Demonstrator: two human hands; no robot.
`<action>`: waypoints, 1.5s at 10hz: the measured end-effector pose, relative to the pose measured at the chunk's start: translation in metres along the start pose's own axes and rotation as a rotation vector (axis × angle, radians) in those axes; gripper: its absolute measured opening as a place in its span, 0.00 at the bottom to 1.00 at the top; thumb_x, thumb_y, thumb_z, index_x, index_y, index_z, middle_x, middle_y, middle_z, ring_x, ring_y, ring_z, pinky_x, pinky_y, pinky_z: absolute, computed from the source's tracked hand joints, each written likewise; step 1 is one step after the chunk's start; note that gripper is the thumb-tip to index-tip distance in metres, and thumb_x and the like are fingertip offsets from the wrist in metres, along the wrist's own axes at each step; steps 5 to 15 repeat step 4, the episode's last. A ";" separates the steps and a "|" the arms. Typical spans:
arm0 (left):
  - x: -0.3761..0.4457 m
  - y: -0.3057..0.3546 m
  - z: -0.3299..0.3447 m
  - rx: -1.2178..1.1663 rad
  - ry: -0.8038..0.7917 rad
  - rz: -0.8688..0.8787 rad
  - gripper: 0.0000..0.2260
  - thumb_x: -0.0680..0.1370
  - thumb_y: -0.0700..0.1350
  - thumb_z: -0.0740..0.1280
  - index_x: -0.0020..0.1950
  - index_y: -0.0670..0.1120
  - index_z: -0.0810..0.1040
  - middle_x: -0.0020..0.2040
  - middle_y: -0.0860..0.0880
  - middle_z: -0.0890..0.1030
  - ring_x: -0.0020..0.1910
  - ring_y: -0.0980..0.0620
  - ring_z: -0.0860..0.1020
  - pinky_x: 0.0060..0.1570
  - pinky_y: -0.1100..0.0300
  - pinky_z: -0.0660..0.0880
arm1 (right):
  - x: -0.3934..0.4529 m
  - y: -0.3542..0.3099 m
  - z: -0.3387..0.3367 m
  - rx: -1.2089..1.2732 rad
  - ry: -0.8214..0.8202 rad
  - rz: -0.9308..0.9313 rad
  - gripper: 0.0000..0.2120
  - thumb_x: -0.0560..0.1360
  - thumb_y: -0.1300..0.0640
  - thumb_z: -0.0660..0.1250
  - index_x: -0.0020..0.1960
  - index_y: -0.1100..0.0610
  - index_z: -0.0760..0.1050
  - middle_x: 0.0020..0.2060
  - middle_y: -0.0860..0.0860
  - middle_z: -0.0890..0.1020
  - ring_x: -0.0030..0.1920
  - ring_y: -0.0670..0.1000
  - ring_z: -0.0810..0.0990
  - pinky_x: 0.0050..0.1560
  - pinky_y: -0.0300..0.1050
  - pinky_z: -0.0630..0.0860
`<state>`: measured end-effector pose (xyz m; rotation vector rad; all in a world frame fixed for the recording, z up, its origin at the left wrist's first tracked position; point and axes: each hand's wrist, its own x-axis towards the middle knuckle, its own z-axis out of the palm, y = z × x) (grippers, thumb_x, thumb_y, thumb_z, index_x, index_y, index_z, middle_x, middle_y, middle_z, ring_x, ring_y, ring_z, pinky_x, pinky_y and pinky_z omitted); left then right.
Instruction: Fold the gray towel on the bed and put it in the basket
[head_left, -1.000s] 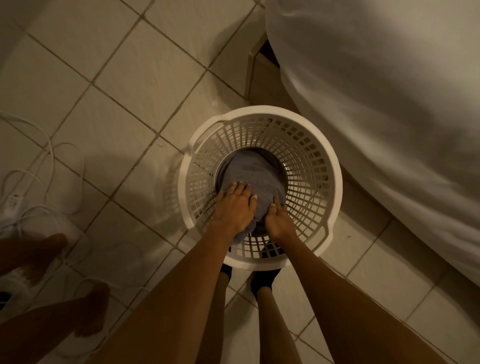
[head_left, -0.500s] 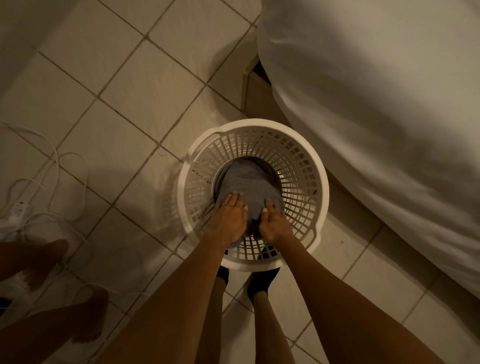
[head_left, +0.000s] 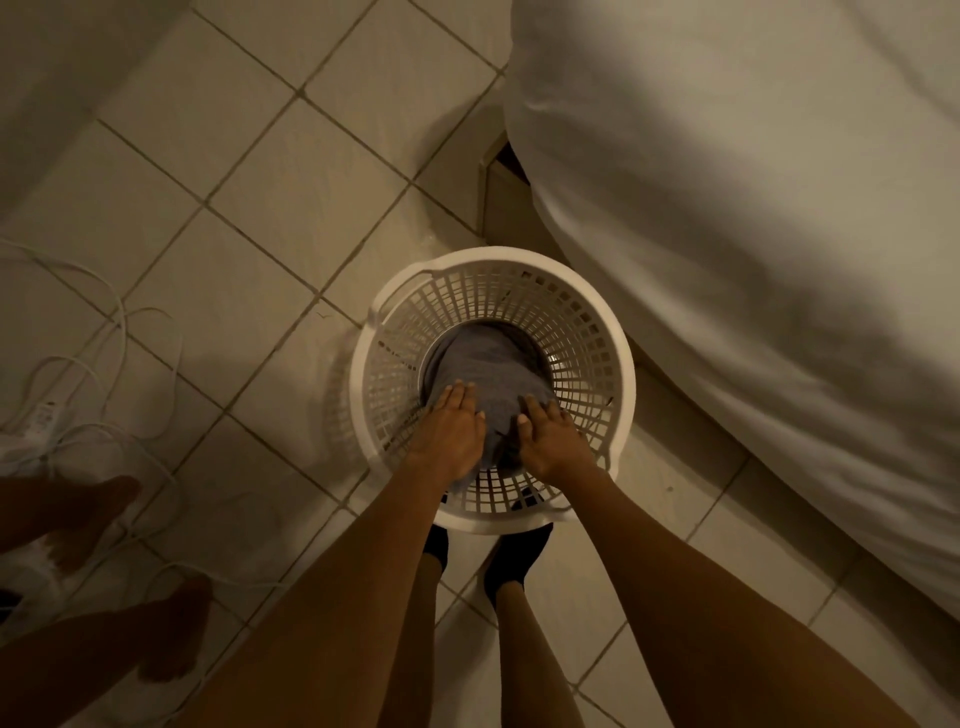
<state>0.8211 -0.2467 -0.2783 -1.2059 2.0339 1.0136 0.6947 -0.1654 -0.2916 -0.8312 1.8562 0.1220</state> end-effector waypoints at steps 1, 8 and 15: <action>-0.012 0.006 -0.010 0.021 0.023 -0.028 0.24 0.83 0.48 0.48 0.77 0.41 0.48 0.78 0.44 0.50 0.77 0.47 0.49 0.76 0.49 0.50 | -0.012 -0.004 -0.012 -0.089 -0.001 -0.021 0.26 0.81 0.44 0.44 0.77 0.48 0.44 0.77 0.55 0.48 0.76 0.59 0.45 0.72 0.61 0.46; -0.088 0.047 -0.078 0.074 0.109 -0.011 0.23 0.84 0.46 0.47 0.77 0.39 0.47 0.78 0.43 0.49 0.77 0.46 0.49 0.74 0.54 0.48 | -0.080 -0.023 -0.053 -0.145 0.102 -0.058 0.27 0.81 0.43 0.46 0.77 0.50 0.46 0.76 0.57 0.48 0.76 0.59 0.45 0.73 0.60 0.45; -0.088 0.047 -0.078 0.074 0.109 -0.011 0.23 0.84 0.46 0.47 0.77 0.39 0.47 0.78 0.43 0.49 0.77 0.46 0.49 0.74 0.54 0.48 | -0.080 -0.023 -0.053 -0.145 0.102 -0.058 0.27 0.81 0.43 0.46 0.77 0.50 0.46 0.76 0.57 0.48 0.76 0.59 0.45 0.73 0.60 0.45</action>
